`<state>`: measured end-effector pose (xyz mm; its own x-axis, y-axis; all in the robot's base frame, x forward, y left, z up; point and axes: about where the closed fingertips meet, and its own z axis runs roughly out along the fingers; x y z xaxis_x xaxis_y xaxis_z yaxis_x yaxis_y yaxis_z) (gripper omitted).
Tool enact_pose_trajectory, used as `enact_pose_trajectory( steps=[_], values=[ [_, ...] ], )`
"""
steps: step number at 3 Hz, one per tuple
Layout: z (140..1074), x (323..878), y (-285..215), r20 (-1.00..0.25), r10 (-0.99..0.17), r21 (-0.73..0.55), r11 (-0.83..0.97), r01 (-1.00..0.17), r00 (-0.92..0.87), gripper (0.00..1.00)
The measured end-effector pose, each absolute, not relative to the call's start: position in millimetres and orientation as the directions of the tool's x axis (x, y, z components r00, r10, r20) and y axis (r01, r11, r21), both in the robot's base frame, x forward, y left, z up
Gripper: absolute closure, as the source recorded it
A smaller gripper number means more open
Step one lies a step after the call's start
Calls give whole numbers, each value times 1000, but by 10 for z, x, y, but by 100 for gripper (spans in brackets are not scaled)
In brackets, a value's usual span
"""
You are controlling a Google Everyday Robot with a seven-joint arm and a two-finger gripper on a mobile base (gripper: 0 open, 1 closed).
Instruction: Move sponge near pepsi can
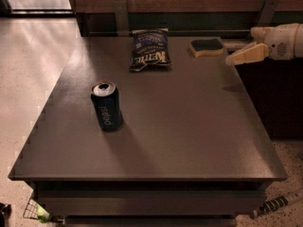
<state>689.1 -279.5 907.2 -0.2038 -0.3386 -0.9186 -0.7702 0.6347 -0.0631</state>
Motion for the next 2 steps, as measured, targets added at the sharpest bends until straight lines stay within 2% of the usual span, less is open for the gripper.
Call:
enact_pose_trajectory(
  steps=[2],
  values=[
    [9009, 7009, -2738, -924, -324, -55, 635, -771, -201, 0]
  ],
)
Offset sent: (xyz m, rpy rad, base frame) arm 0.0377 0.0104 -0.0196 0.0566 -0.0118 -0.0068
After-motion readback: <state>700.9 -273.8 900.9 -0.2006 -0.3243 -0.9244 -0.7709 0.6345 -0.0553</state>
